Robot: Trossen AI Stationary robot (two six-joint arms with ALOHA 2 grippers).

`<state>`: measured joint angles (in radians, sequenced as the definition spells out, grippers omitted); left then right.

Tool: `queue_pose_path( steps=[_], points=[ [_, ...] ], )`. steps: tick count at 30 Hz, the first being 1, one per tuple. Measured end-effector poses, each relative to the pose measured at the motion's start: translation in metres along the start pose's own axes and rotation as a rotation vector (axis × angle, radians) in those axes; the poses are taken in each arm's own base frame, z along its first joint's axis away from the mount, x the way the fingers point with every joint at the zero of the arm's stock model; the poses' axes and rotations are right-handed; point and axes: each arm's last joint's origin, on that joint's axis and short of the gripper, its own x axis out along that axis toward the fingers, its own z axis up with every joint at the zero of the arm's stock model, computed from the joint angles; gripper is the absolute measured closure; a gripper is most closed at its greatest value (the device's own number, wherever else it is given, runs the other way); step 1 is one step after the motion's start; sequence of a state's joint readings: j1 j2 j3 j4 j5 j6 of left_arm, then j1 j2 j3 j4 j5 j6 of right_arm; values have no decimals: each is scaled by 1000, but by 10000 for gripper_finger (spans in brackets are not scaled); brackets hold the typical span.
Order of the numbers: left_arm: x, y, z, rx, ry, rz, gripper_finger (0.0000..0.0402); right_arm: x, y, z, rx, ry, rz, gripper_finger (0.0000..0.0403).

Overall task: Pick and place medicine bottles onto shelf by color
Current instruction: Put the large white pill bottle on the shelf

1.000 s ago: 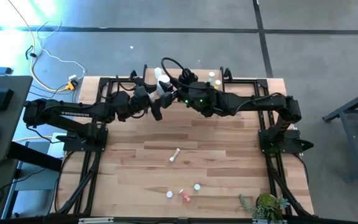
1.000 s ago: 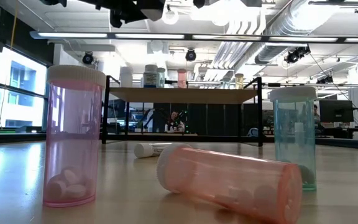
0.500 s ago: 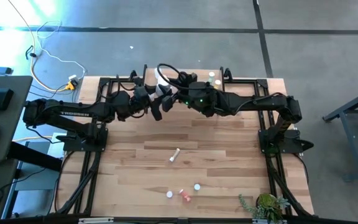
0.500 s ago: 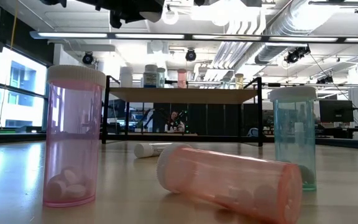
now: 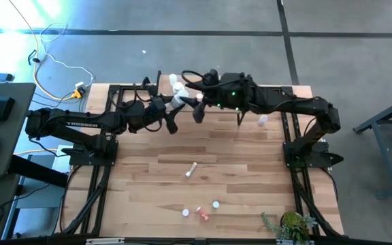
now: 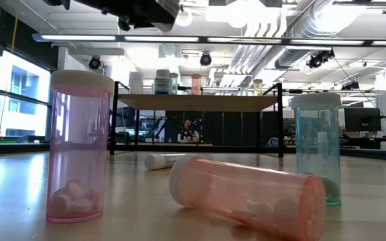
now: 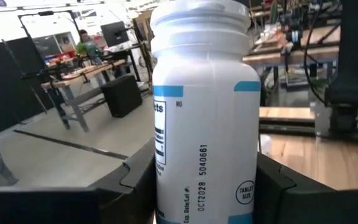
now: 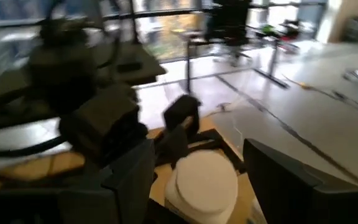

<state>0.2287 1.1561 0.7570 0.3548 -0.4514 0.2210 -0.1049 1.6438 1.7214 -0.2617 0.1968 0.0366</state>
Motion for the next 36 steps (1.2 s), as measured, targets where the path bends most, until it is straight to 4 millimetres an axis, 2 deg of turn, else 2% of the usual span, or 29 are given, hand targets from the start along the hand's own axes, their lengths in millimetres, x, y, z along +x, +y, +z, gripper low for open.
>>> queue_pose_path(
  steps=[7,14,19,31,36],
  points=[
    [0,-2,-1,14,-2,-68,245,0,-20,-7,-154,90,210,166],
    [0,-3,-1,7,-7,-93,245,0,-32,-10,-153,126,212,166],
    [0,-3,-1,-23,-9,-105,245,1,-31,-11,-145,125,283,166],
    [-3,-9,3,-39,-44,-155,245,14,-25,-20,-98,154,268,167],
    [-3,-10,3,-38,-43,-159,245,14,-23,-20,-99,147,273,190]
  ],
)
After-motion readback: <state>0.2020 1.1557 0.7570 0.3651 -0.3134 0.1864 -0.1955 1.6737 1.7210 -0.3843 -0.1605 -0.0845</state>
